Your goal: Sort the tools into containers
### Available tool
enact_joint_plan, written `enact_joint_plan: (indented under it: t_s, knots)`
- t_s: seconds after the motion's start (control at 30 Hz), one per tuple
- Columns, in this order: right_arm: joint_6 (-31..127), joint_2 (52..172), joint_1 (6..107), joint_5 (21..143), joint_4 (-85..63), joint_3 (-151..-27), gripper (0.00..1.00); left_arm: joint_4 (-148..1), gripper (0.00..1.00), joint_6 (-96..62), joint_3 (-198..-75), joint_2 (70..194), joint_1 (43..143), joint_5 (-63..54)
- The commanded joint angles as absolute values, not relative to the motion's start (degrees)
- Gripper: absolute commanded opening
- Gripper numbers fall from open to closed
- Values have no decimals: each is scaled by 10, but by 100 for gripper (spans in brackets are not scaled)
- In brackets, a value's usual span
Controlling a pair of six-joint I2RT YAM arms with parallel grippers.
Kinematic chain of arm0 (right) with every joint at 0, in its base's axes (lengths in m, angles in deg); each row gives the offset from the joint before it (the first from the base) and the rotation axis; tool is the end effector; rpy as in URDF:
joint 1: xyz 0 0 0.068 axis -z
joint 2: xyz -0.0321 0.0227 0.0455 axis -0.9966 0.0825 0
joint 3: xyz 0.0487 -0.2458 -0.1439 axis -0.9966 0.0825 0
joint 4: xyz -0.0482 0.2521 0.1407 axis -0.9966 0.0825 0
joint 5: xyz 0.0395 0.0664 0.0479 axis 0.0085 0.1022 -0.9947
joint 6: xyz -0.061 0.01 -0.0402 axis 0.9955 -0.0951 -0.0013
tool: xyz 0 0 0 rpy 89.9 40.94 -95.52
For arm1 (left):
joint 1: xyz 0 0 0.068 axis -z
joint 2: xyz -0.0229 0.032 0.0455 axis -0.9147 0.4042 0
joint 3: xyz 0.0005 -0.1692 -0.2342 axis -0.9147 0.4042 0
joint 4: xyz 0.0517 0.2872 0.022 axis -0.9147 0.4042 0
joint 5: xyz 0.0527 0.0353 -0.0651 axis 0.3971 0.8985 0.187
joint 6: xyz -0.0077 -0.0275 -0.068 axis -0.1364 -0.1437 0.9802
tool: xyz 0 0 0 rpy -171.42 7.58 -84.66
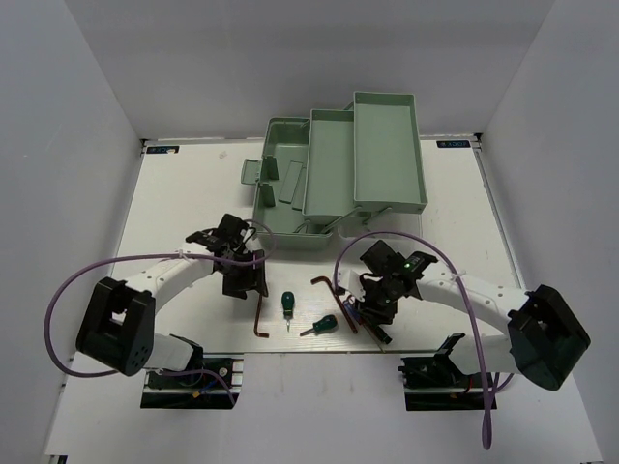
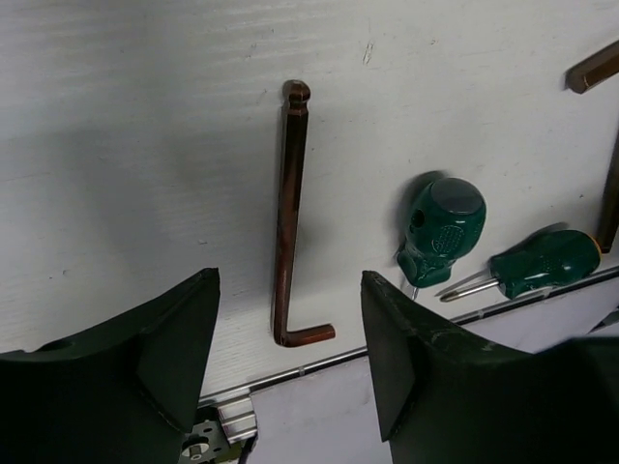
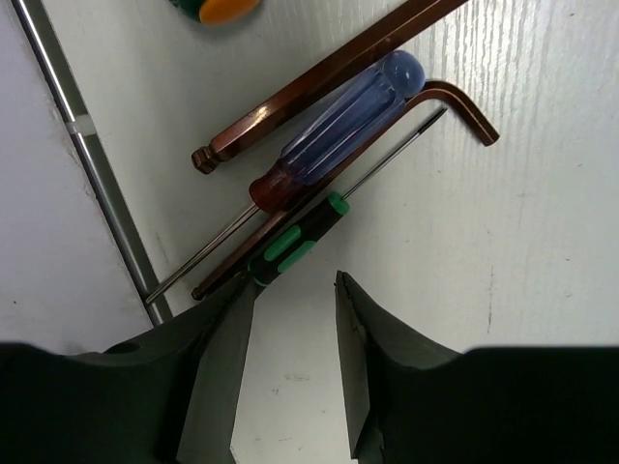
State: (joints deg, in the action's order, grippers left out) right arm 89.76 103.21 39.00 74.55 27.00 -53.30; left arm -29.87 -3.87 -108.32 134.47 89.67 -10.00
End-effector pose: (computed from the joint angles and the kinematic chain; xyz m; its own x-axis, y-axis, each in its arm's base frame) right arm 0.1583 0.1881 0.1561 -0.1051 -0.9086 -0.4042 -0.9939 0.1097 0.0117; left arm 0.2315 -0.1169 0.1530 -0.9915 -0.0179 -0.1286 0.0238 0.9486 -0.3157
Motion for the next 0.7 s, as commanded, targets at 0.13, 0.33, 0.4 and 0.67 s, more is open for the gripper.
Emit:
enact_joint_plan:
  t_s: [0.13,0.33,0.4,0.67]
  knots:
    - [879,1049,386,751,237,-522,46,-305,70,-9,-1107,1348,937,-62]
    - [859,1076,382,766,221,-528,46,-305,70,1,-1118,1359,954,-51]
    - [850,1087,378,780,209,-528,46,-305,70,7,-1118,1364,960,-44]
    - [804,1133,372,881,178,-535,41,-312,70,7,-1141,1340,977,-38]
